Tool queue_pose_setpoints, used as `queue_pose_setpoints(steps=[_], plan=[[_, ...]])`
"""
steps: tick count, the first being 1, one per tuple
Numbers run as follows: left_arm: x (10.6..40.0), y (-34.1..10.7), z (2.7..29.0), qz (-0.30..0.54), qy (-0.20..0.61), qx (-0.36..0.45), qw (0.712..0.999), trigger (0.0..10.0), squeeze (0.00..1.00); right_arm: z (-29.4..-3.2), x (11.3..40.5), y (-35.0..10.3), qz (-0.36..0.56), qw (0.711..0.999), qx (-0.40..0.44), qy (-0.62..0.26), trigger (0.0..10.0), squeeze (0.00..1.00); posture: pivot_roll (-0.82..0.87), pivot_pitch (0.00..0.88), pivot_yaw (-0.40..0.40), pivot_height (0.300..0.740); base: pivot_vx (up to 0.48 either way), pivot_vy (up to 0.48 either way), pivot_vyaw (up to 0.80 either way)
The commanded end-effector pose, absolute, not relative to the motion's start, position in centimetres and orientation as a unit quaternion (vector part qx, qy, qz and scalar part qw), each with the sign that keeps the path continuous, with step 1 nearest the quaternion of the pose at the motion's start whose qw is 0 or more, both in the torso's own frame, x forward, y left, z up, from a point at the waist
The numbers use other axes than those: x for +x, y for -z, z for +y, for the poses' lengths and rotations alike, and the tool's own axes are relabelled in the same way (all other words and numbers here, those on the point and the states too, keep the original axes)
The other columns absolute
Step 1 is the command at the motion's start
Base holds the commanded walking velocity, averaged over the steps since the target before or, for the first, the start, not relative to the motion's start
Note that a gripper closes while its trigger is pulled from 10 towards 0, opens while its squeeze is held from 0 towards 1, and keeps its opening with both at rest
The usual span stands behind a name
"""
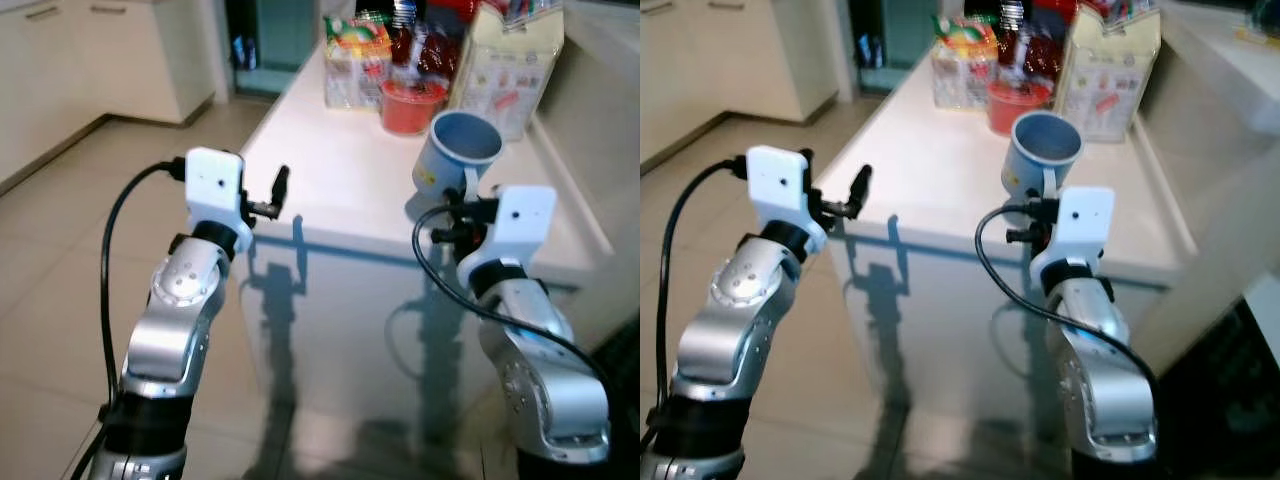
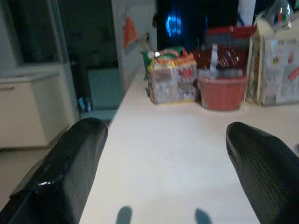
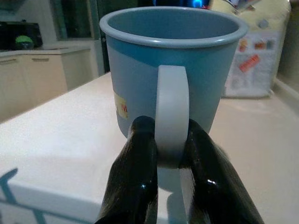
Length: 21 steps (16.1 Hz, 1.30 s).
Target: Setting the table
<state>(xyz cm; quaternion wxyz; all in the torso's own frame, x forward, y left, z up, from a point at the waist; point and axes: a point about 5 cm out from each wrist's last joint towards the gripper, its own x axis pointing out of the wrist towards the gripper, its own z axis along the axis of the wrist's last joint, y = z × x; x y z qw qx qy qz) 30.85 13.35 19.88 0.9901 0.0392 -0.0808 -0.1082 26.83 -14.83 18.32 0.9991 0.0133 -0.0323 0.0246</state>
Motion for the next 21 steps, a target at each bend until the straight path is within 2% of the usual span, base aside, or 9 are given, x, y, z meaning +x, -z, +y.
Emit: queue_pose_setpoints(steps=[1, 3, 5, 8, 14, 21], plan=[[31.0, -20.1, 12.6, -0.086, 0.121, 0.042, 0.988, 10.0, 0.0, -15.5, 26.3, -18.6, -0.052, 0.998, 0.018, -0.02, 10.0, 0.0, -0.03, 0.0, 0.006, 0.74, 0.0, -0.472, -0.61], [30.9, -20.1, 12.7, -0.085, 0.122, 0.043, 0.988, 10.0, 0.0, -15.6, 25.8, -18.3, -0.062, 0.997, 0.019, -0.032, 10.0, 0.0, -0.04, 0.0, 0.01, 0.74, 0.0, -0.48, -0.61], [30.8, -19.9, 13.1, -0.083, 0.123, 0.047, 0.988, 10.0, 0.0, -15.3, 24.5, -17.6, -0.078, 0.993, 0.014, -0.092, 10.0, 0.0, -0.04, 0.0, 0.011, 0.74, 0.0, -0.472, -0.51], [31.0, -20.1, 13.2, -0.085, 0.116, 0.047, 0.988, 10.0, 0.0, -15.9, 23.9, -17.0, -0.082, 0.992, 0.015, -0.098, 10.0, 0.0, -0.04, 0.0, 0.01, 0.74, 0.0, -0.48, -0.14], [31.3, -20.0, 12.6, -0.084, 0.111, 0.046, 0.989, 10.0, 0.0, -16.3, 24.8, -18.5, -0.112, 0.992, 0.024, -0.049, 10.0, 0.0, -0.04, 0.0, 0.013, 0.74, 0.0, -0.475, 0.0], [31.5, -20.1, 12.0, -0.089, 0.113, 0.056, 0.988, 10.0, 0.0, -17.8, 25.4, -16.9, -0.049, 0.998, -0.043, 0.0, 10.0, 0.0, -0.06, 0.0, 0.018, 0.74, 0.0, -0.475, 0.0]])
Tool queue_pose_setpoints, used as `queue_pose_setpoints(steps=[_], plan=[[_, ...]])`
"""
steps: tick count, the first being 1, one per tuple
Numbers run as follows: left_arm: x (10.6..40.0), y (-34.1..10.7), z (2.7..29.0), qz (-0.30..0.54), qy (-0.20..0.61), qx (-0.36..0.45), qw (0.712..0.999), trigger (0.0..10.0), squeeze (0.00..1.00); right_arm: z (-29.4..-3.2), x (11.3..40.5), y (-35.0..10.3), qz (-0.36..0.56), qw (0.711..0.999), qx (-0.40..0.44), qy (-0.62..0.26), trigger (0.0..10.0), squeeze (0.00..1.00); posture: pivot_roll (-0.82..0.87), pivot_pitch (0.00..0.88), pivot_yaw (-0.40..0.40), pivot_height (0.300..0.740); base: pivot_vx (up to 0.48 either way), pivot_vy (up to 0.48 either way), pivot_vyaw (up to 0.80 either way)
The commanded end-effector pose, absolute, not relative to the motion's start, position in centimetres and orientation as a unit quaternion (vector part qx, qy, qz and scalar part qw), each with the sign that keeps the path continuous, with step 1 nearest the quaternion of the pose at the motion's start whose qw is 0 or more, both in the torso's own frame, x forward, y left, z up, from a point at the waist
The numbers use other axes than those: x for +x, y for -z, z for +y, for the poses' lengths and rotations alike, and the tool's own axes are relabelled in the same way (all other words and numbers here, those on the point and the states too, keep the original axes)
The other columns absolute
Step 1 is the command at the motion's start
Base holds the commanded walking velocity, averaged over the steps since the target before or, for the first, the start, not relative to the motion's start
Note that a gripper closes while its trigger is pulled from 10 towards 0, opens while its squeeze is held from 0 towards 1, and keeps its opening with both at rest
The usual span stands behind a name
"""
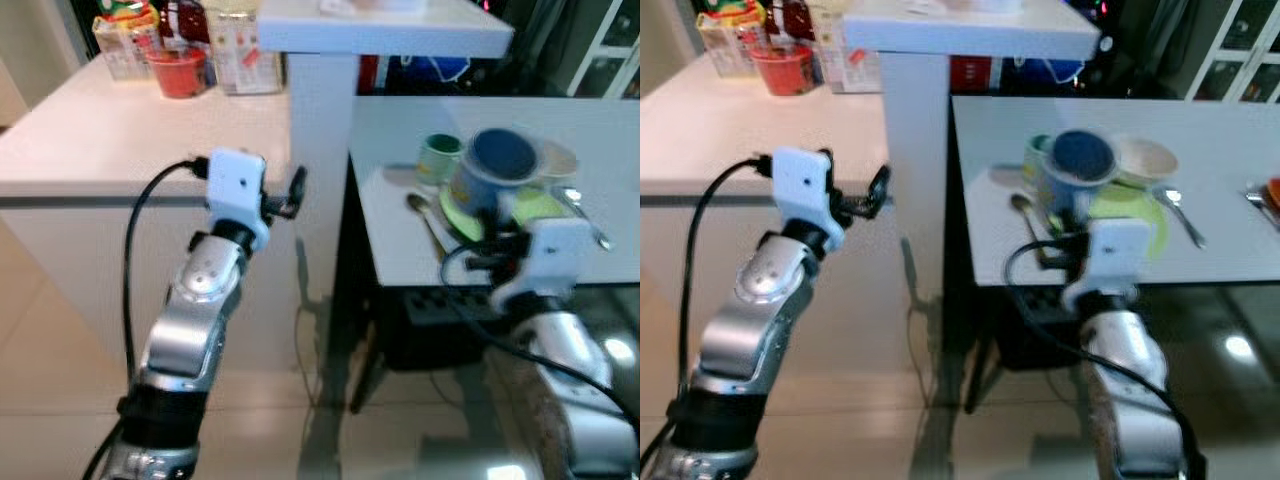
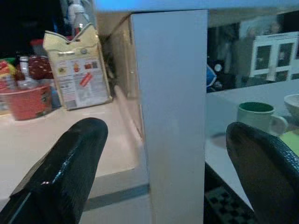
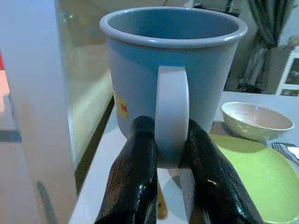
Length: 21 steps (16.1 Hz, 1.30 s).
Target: Setting the table
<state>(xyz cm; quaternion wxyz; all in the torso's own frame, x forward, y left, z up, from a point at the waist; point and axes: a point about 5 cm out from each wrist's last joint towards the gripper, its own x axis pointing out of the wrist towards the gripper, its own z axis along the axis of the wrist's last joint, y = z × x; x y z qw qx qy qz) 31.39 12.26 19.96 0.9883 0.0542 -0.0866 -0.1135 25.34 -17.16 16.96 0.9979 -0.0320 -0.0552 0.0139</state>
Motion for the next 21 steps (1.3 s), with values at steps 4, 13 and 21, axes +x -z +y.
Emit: queue_pose_setpoints(steps=[4, 13, 21], plan=[[31.5, -20.1, 11.9, -0.09, 0.116, 0.063, 0.987, 10.0, 0.0, -18.3, 26.0, -17.3, -0.053, 0.997, -0.051, 0.029, 10.0, 0.0, -0.06, 0.0, 0.019, 0.74, 0.0, -0.474, 0.33], [31.5, -19.9, 11.7, -0.09, 0.118, 0.062, 0.987, 10.0, 0.0, -18.9, 26.7, -17.4, -0.042, 0.996, -0.049, 0.068, 10.0, 0.0, -0.06, 0.0, 0.019, 0.74, 0.0, -0.477, 0.27], [31.5, -19.9, 11.5, -0.089, 0.128, 0.063, 0.986, 10.0, 0.0, -18.7, 26.4, -16.9, -0.027, 0.997, -0.028, 0.068, 10.0, 0.0, -0.06, 0.0, 0.025, 0.74, 0.0, -0.477, 0.0]])
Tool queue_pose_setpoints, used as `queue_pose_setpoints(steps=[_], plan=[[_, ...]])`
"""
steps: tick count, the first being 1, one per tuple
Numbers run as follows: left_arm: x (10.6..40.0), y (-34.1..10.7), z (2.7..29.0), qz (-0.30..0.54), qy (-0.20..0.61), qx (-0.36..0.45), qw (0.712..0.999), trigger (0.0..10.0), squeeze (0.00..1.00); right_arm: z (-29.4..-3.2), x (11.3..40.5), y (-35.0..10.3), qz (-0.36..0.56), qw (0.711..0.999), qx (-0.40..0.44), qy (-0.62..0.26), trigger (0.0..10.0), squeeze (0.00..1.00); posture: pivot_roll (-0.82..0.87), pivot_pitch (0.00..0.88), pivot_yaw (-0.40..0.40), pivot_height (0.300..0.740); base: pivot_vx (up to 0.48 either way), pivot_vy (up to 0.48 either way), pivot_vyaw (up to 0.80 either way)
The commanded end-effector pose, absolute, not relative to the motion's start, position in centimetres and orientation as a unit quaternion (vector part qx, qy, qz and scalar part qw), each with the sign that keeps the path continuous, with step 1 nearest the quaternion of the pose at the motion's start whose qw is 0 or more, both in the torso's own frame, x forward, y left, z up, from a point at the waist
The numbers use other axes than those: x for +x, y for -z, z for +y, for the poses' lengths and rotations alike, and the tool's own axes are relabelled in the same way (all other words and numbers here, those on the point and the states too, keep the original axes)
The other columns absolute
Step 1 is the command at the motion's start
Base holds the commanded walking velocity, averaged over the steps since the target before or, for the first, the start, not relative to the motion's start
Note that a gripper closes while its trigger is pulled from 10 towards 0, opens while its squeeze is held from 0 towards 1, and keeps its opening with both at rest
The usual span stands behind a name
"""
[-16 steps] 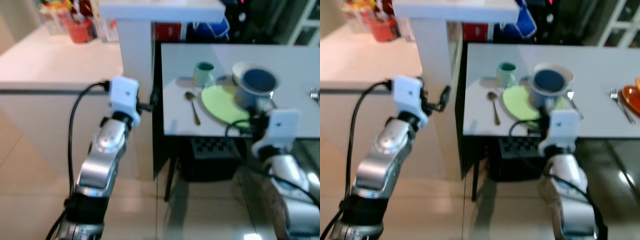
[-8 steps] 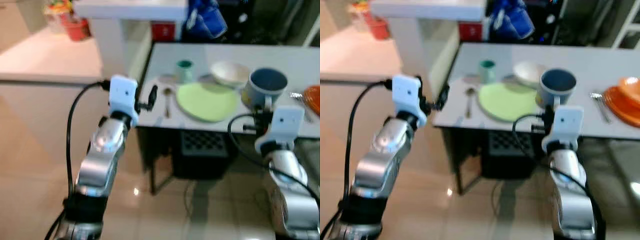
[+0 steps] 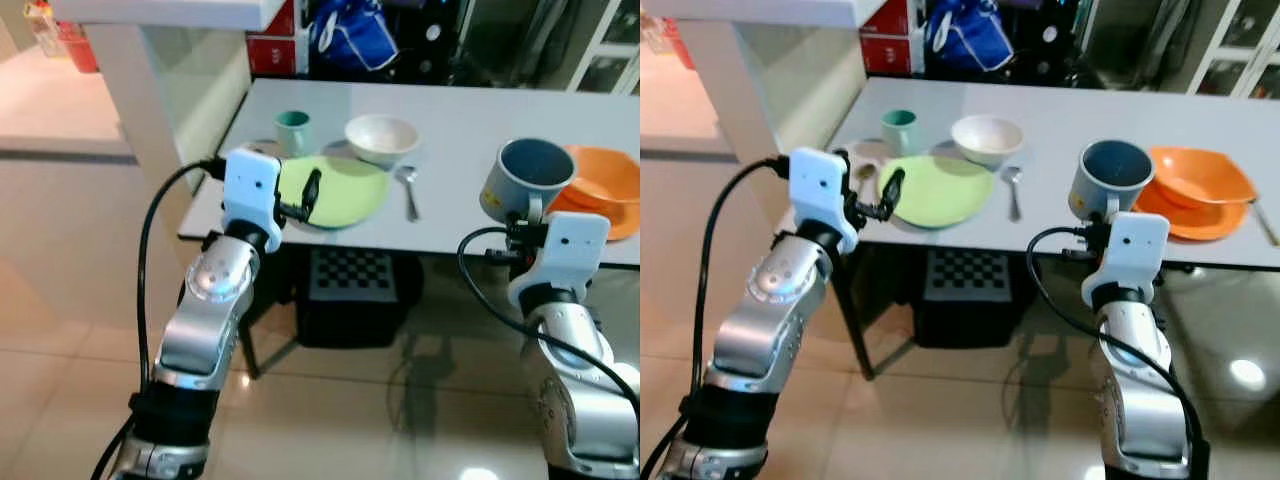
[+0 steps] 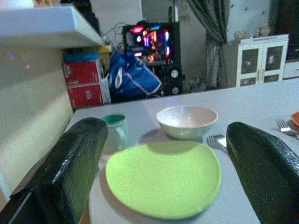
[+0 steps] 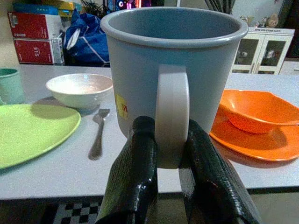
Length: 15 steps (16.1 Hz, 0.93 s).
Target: Setting the table
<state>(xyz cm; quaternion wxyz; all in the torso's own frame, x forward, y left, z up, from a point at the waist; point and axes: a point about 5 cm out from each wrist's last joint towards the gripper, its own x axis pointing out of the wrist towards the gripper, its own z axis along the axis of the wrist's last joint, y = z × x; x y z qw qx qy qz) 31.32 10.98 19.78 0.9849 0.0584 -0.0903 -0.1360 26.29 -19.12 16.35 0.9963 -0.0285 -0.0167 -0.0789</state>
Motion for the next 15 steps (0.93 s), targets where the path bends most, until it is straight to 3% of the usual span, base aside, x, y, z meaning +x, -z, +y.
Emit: queue_pose_setpoints(steps=[1, 15], plan=[[31.48, -19.84, 11.45, -0.089, 0.128, 0.063, 0.986, 10.0, 0.0, -18.63, 26.37, -16.94, -0.026, 0.997, -0.027, 0.067, 10.0, 0.0, -0.06, 0.0, 0.025, 0.74, 0.0, -0.472, 0.0], [31.76, -20.03, 11.36, -0.088, 0.132, 0.066, 0.985, 10.0, 0.0, -18.27, 26.47, -16.94, -0.02, 0.998, -0.021, 0.058, 10.0, 0.0, -0.08, 0.0, 0.039, 0.74, 0.0, -0.474, 0.0]])
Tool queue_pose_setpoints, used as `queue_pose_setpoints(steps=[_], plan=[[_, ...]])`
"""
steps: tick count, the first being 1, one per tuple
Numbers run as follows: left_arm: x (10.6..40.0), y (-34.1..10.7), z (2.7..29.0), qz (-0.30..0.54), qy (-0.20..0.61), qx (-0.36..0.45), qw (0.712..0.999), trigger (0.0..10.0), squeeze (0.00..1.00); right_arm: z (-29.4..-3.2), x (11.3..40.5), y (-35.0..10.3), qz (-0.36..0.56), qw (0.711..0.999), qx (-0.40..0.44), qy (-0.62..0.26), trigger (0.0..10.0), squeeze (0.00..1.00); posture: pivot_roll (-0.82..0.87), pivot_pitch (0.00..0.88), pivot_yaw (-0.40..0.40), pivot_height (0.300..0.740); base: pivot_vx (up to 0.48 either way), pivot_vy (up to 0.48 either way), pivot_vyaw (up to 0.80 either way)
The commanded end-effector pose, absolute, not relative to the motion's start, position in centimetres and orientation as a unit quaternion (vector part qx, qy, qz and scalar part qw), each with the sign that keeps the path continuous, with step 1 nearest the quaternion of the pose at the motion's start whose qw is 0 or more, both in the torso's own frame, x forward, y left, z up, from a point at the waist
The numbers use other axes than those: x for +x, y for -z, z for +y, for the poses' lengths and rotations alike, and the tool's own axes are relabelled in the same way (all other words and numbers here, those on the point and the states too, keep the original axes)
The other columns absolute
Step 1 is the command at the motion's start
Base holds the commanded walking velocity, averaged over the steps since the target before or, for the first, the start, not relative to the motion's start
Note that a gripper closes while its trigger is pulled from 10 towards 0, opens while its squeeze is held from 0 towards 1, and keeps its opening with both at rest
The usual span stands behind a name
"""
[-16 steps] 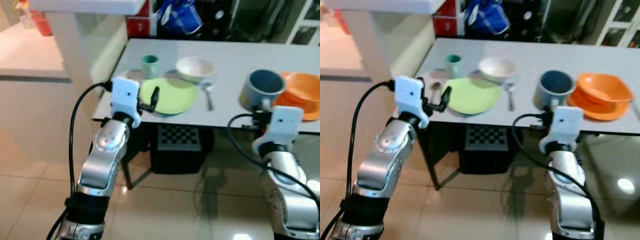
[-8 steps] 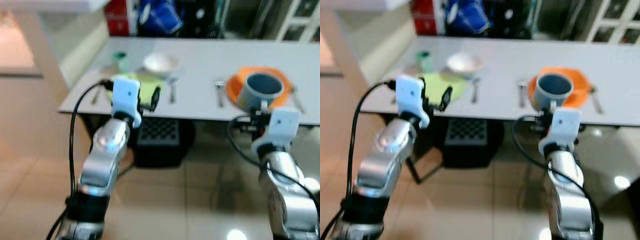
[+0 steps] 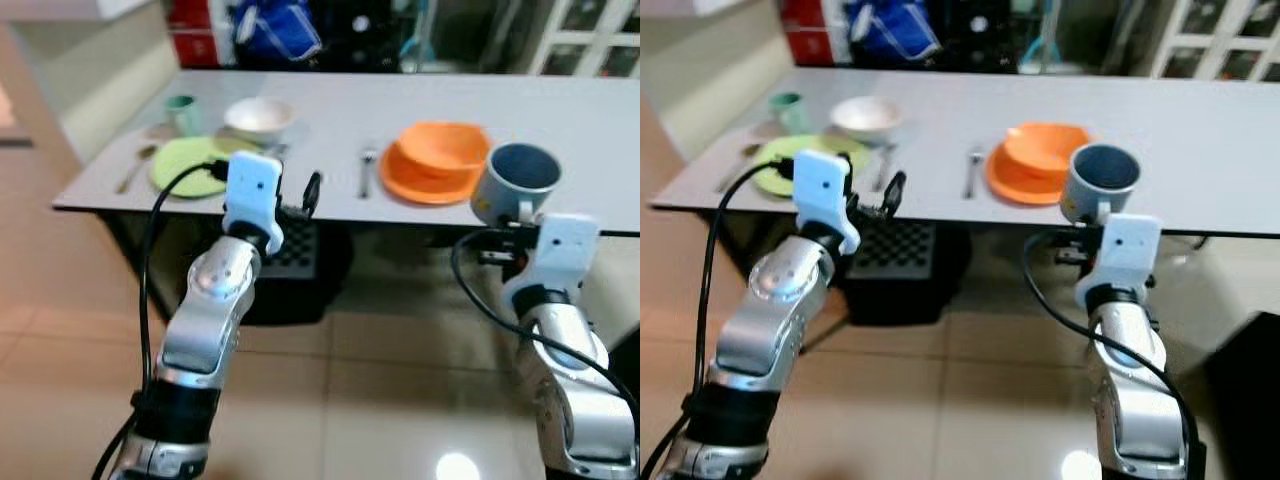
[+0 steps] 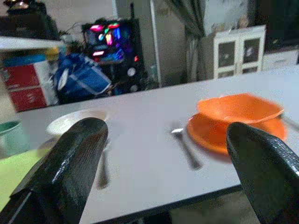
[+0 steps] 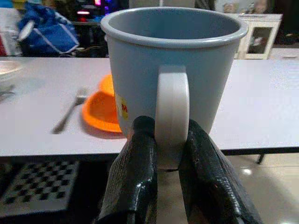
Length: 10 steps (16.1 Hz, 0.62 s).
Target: Setting the table
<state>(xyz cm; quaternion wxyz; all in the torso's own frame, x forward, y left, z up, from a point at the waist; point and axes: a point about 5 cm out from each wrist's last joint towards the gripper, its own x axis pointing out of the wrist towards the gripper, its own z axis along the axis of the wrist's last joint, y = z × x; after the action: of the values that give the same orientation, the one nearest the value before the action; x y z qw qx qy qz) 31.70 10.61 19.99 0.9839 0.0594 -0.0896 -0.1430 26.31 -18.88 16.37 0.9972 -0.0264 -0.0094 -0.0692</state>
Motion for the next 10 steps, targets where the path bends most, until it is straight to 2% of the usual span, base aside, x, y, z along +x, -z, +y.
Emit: queue_pose_setpoints(steps=[1, 2, 9, 10], plan=[[31.77, -20.02, 11.36, -0.088, 0.133, 0.066, 0.985, 10.0, 0.0, -18.12, 26.5, -16.88, -0.018, 0.998, -0.021, 0.056, 10.0, 0.0, -0.08, 0.0, 0.039, 0.74, 0.0, -0.465, 0.0], [31.78, -19.92, 11.33, -0.083, 0.133, 0.061, 0.986, 10.0, 0.0, -17.88, 26.54, -16.84, -0.018, 0.998, -0.021, 0.051, 10.0, 0.0, -0.08, 0.0, 0.039, 0.74, 0.0, -0.262, 0.0], [32.04, -19.85, 11.63, -0.073, 0.126, 0.057, 0.988, 10.0, 0.0, -17.59, 26.83, -17.31, -0.022, 0.998, -0.017, 0.053, 10.0, 0.0, -0.08, 0.0, 0.039, 0.74, 0.0, 0.0, 0.0], [32.0, -19.95, 11.58, -0.077, 0.128, 0.057, 0.987, 10.0, 0.0, -17.57, 26.87, -17.37, -0.022, 0.998, -0.016, 0.053, 10.0, 0.0, -0.08, 0.0, 0.039, 0.74, 0.262, 0.0, 0.0]])
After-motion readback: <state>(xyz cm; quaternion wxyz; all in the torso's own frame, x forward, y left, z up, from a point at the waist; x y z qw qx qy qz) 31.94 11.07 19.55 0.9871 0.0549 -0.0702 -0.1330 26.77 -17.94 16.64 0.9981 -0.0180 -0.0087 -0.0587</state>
